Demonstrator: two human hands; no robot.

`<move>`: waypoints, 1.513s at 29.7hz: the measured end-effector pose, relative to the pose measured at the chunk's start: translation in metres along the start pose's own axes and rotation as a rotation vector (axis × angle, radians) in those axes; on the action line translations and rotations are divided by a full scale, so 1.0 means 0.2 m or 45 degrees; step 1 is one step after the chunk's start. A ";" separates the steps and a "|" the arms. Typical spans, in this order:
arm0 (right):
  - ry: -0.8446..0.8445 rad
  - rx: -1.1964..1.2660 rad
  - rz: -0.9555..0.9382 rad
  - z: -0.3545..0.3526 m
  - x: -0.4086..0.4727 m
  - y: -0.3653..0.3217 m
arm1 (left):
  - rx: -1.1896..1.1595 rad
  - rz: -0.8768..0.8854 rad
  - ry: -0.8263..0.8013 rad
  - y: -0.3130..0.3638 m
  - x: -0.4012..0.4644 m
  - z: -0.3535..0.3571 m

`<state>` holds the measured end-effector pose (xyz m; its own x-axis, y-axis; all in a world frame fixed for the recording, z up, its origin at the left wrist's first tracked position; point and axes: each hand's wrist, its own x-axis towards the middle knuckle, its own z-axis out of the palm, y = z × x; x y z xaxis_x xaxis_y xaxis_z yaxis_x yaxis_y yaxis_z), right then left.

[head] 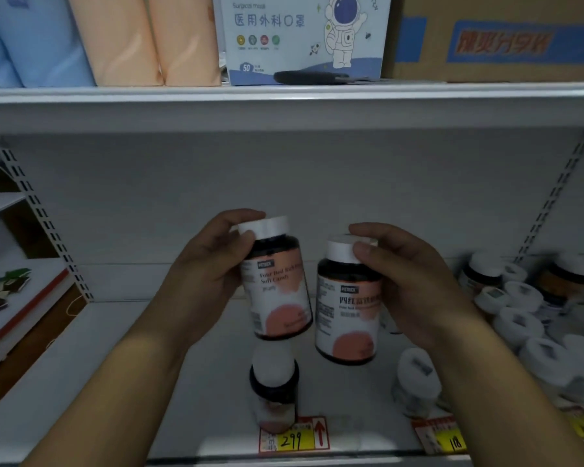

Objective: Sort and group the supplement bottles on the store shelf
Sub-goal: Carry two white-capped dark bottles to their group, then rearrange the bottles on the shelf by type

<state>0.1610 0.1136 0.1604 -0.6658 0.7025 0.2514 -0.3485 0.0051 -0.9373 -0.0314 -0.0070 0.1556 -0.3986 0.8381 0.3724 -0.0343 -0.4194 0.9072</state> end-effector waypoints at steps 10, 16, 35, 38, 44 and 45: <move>0.115 -0.212 -0.038 -0.09 -0.02 0.12 | 0.207 -0.015 -0.057 -0.16 0.10 -0.28; 0.061 -0.619 -0.007 -0.09 -0.08 0.38 | 0.322 -0.175 -0.064 -0.35 0.07 -0.37; -0.161 -0.961 0.023 -0.15 -0.22 0.46 | 0.320 -0.469 -0.472 -0.57 0.02 -0.39; 0.067 -0.942 -0.150 -0.36 -0.08 0.31 | 0.455 -0.383 -0.246 -0.50 0.12 -0.39; -0.098 -1.599 0.146 -0.92 0.30 0.22 | 0.889 -0.247 -0.513 -0.25 0.41 0.16; -0.259 -1.694 0.190 -0.95 0.34 0.24 | 1.024 -0.296 -0.627 -0.28 0.44 0.31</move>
<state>0.2248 0.2972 0.0868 -0.7664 0.6404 0.0497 0.5550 0.6991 -0.4507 -0.0083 0.1114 0.1487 -0.0266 0.9988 0.0414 0.6458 -0.0144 0.7634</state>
